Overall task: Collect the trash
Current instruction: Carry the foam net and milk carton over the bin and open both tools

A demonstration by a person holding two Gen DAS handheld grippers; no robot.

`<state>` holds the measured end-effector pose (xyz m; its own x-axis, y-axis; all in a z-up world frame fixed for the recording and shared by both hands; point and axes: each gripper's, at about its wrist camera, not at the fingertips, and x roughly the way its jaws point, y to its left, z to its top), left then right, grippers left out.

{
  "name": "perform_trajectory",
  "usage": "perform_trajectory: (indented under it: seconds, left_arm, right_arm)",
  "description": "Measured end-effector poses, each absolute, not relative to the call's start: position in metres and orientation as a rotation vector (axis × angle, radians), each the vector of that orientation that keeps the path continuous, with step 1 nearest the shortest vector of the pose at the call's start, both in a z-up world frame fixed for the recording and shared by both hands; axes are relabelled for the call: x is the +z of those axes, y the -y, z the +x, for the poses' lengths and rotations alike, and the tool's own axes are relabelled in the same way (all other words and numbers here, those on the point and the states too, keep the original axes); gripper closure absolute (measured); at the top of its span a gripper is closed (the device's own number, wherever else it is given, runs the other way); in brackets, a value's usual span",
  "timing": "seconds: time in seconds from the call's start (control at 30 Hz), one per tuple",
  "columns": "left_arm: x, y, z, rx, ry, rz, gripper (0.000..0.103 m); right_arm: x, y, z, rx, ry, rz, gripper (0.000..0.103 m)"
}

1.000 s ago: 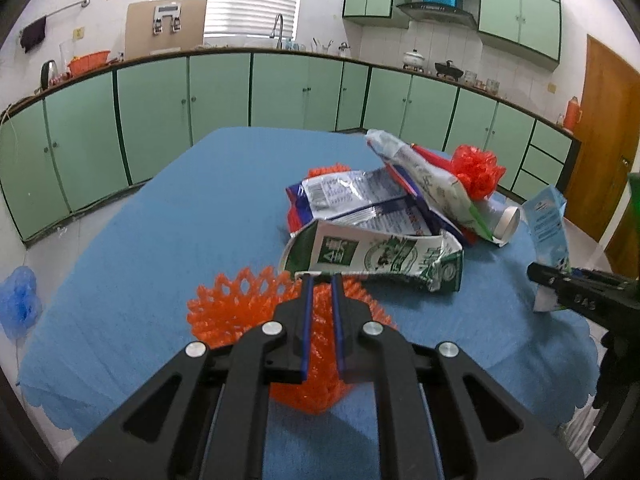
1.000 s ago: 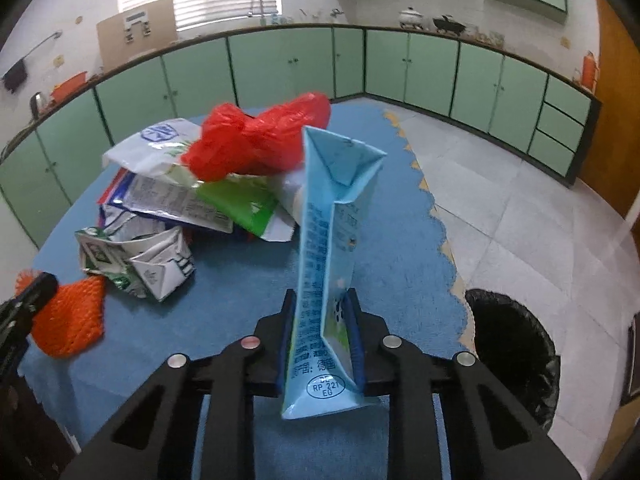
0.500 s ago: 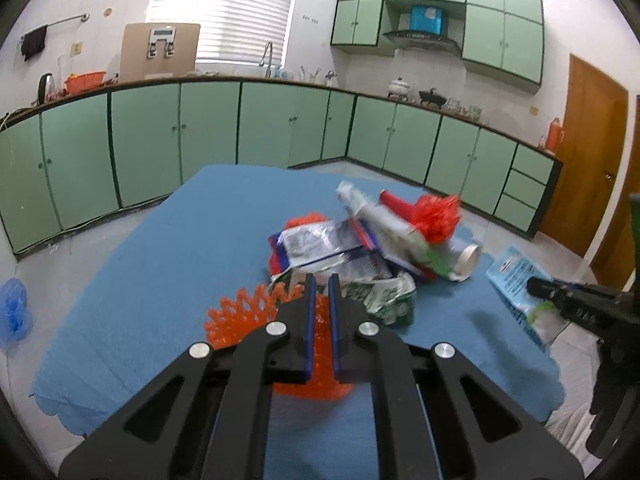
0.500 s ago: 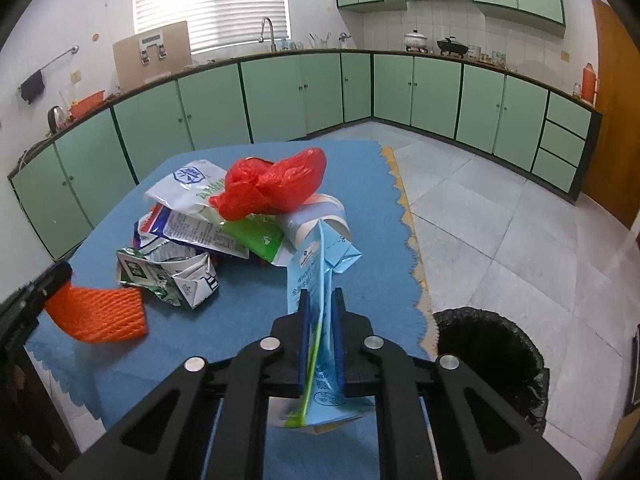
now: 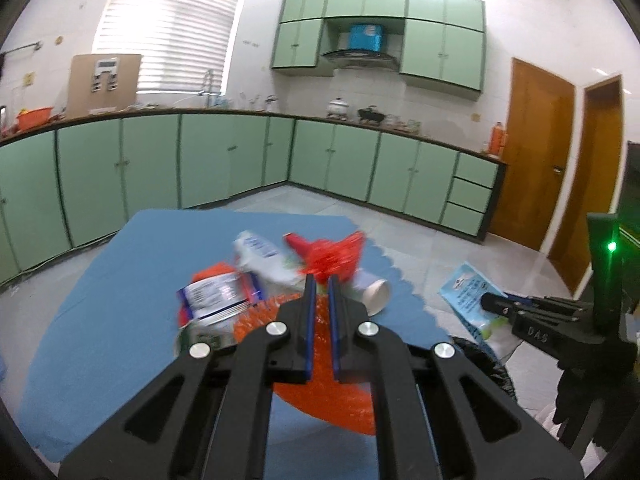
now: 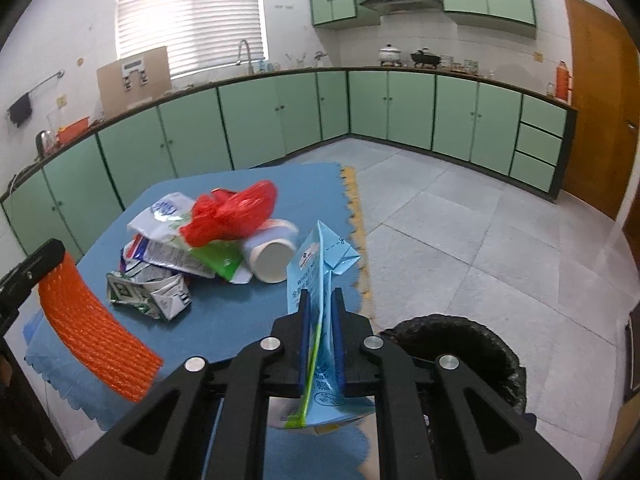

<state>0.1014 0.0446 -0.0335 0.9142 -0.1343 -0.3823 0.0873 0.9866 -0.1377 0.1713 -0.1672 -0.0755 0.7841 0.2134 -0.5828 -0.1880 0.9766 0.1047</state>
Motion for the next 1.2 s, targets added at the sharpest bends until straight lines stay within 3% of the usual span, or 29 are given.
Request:
perform_trajectory:
  seconds: [0.6,1.03,1.13,1.2]
  left_arm:
    - [-0.030,0.100,0.173,-0.418,-0.374,-0.072,0.098]
    - [-0.086,0.186,0.224,-0.513,-0.473,-0.032,0.098]
    - [-0.105,0.200,0.238,-0.536,-0.525,-0.016,0.088]
    - [-0.116,0.207,0.247,-0.540,-0.555,-0.003,0.064]
  right_arm:
    - [-0.091,0.288,0.174,-0.024,-0.650,0.134,0.094]
    - [-0.131,0.344,0.195,-0.103,-0.711,0.175,0.095]
    - [-0.136,0.353,0.199,-0.120,-0.714,0.183,0.091]
    - [-0.139,0.360,0.201,-0.135,-0.716,0.194,0.084]
